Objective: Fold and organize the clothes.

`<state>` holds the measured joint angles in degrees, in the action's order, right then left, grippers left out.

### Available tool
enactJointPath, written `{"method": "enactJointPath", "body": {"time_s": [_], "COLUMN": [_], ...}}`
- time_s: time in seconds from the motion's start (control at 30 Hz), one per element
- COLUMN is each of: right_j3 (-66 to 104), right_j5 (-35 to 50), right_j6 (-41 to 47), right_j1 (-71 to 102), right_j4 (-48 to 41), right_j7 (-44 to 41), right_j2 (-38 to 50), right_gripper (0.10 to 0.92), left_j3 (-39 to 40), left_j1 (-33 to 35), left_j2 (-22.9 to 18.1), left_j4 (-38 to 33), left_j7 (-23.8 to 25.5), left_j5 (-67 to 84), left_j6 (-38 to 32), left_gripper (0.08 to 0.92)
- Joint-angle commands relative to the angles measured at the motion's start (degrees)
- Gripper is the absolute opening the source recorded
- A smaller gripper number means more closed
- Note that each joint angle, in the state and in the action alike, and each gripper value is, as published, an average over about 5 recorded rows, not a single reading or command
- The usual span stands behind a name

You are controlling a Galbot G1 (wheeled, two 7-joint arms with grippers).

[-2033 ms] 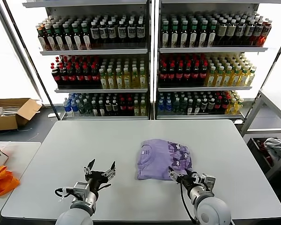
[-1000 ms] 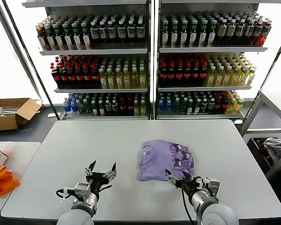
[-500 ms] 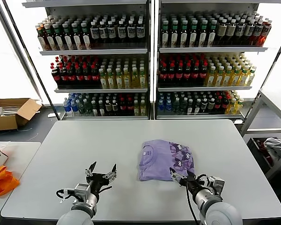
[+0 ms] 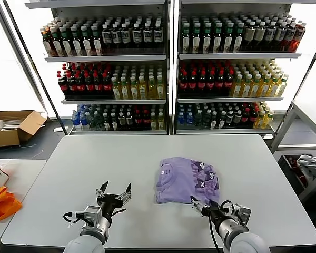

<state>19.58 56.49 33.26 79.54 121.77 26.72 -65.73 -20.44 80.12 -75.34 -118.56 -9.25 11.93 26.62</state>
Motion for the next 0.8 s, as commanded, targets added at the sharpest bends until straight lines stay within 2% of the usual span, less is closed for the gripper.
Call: {"method": "enactJointPath", "body": {"time_s": [0.03,0.23,0.37,0.47,0.57,0.67,0.8], "right_j3": [0.7,5.3,4.0,-0.6,-6.1,-11.0,-13.9], "right_j5": [1.8,-0.9,-13.3,-25.5,-33.8,-37.0,-36.9], "right_j6": [0.1,0.1,0.0,-0.1,-0.1,-0.1,-0.1], "right_j1": [2.7,-1.4,-8.3,-13.5,-18.8,-23.3,-25.0], "right_j4": [1.6,8.7,8.3,2.3,-6.6,-14.8,-20.4], "right_j7": [1.6,0.9,-1.5,-3.8,-4.0,-2.6,0.2], "right_j2": [0.7,0.7,0.5,0.1,-1.0,-3.5,-8.0], "right_gripper": [0.823,0.823,0.823,0.823,0.823,0.823,0.823], "left_j3": [-0.1,-0.5,-0.8,-0.9,-1.1,-1.4,-1.8], "left_j1": [0.0,0.5,0.9,1.4,1.8,2.0,2.9], "left_j2": [0.1,0.1,-0.4,-0.8,-1.1,-1.4,-1.5], "left_j4": [-0.3,-1.6,-2.7,-3.2,-3.8,-4.4,-4.2], "left_j7": [0.0,-0.1,-0.2,-0.3,-0.4,-0.5,-0.5], "left_j5": [0.1,0.5,0.7,0.6,0.6,0.6,0.5], "left_j6": [0.0,0.1,0.3,0.2,0.2,0.2,0.0], "left_gripper": [0.822,0.823,0.822,0.823,0.823,0.822,0.823]}}
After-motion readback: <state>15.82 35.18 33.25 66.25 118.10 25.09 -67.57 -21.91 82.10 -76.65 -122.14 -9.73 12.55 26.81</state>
